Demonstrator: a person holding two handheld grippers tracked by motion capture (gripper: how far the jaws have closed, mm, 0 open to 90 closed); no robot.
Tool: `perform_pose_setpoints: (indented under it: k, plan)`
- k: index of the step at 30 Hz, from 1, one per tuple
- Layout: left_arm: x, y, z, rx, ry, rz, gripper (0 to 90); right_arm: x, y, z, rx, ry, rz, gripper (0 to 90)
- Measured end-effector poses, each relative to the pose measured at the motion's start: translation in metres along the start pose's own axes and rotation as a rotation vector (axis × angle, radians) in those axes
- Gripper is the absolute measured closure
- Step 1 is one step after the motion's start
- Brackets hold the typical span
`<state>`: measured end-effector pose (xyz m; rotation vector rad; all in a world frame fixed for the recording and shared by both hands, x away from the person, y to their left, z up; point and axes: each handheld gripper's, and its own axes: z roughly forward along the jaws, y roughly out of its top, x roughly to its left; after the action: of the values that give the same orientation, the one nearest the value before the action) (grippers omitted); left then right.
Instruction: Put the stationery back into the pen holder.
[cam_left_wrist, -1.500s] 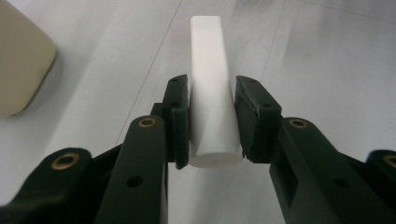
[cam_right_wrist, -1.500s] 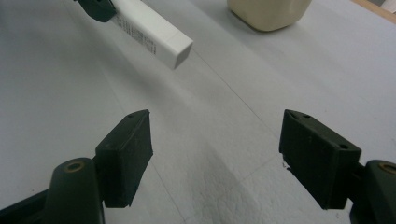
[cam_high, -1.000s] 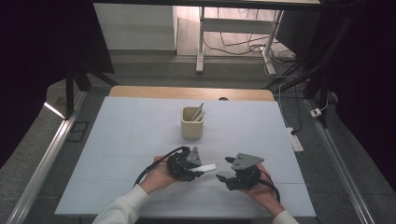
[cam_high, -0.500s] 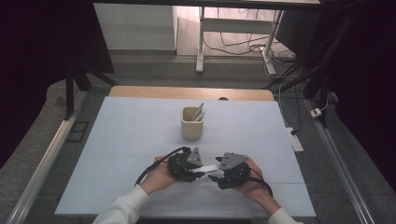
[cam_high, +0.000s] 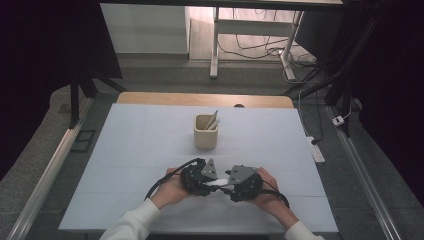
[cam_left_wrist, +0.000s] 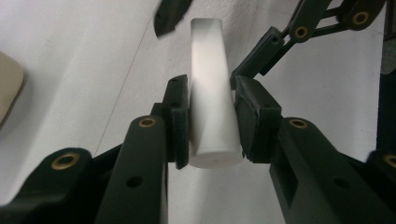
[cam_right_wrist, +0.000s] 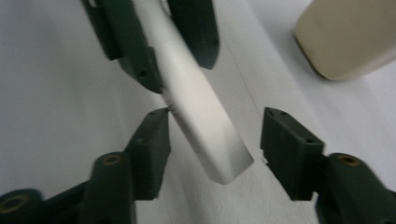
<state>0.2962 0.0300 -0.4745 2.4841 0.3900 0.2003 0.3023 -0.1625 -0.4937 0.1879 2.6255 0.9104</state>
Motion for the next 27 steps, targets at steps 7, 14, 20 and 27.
perform_pose_setpoints:
  k: [7,14,20,27]
  plan:
    - [-0.002,-0.001,0.0,-0.008,-0.005,0.02,65.7,0.007,0.002,0.005,0.028,0.015,-0.132,60.9]
    - [0.002,-0.004,-0.01,-0.079,0.018,0.007,50.7,0.011,0.001,0.005,0.059,0.021,-0.19,69.6]
    - [0.012,-0.012,-0.023,-0.166,0.046,-0.068,38.6,0.0,-0.004,-0.003,-0.02,0.006,-0.07,69.8]
    - [0.012,-0.019,-0.025,-0.211,0.048,-0.086,37.1,-0.01,-0.009,-0.009,-0.095,-0.008,0.041,69.8]
